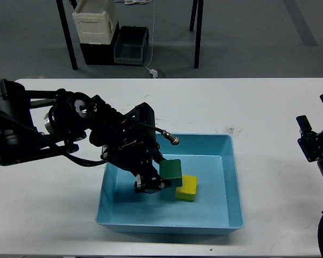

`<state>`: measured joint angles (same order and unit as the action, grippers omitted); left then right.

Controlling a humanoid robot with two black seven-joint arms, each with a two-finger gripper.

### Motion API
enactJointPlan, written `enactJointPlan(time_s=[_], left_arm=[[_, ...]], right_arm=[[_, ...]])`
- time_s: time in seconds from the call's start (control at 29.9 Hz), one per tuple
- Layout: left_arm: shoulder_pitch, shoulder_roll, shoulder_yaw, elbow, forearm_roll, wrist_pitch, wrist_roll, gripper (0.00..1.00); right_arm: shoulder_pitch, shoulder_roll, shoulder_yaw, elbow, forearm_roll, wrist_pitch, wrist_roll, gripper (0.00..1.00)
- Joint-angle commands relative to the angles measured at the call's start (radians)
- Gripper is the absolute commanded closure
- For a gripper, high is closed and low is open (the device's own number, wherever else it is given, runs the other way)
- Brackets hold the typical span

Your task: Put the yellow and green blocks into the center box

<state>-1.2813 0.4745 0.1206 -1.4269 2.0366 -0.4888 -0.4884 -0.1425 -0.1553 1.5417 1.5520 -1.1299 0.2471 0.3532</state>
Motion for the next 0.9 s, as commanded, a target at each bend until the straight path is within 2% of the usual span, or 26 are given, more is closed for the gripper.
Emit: enactJointPlan(time_s=[0.0,0.07,0.1,0.27,0.37,0.47,0.63,0.7,0.77,0.87], left_arm=[[0.014,-0.002,-0.001,0.031,-0.007,0.0,0.0,0.17],[0.025,-0.002,-0.012,0.043,-0.016,0.0,0.0,0.06],[0.03,0.0,-0.015,0.043,-0.027,0.0,0.0,0.04],[0.046,0.022,-0.131,0.042,-0.307,0.0,0.0,0.03],[0.144,0.067,-0.283,0.045,-0.592,0.0,0.0,0.03],[0.281,0.116,-0.462,0.046,-0.835,0.0,0.0,0.03],[0.63,0.159,-0.799,0.052,-1.253,0.0,0.0,0.0],[0.745,0.158,-0.909,0.045,-1.352,0.0,0.0,0.0],[0.833,0.159,-0.99,0.04,-1.413,0.0,0.0,0.0],[0.953,0.158,-1.073,0.039,-1.524,0.049,0.0,0.0]], right_arm=[[0.001,-0.001,0.0,0.0,0.053,0.0,0.0,0.0],[0.001,-0.001,0.0,0.0,0.061,0.0,0.0,0.0],[0.001,-0.001,0.0,0.0,0.061,0.0,0.0,0.0],[0.003,0.002,0.002,0.002,0.087,-0.002,-0.005,0.0],[0.012,0.0,0.0,0.003,0.221,0.003,-0.022,0.0],[0.018,0.0,-0.002,0.007,0.405,0.011,-0.063,0.0],[0.021,0.0,-0.002,0.003,0.677,0.015,-0.192,0.0],[0.018,0.0,-0.003,0.003,0.807,0.017,-0.23,0.0],[0.017,0.002,-0.003,0.002,0.938,0.015,-0.267,0.0],[0.008,0.002,-0.002,0.002,1.082,0.015,-0.306,0.0]])
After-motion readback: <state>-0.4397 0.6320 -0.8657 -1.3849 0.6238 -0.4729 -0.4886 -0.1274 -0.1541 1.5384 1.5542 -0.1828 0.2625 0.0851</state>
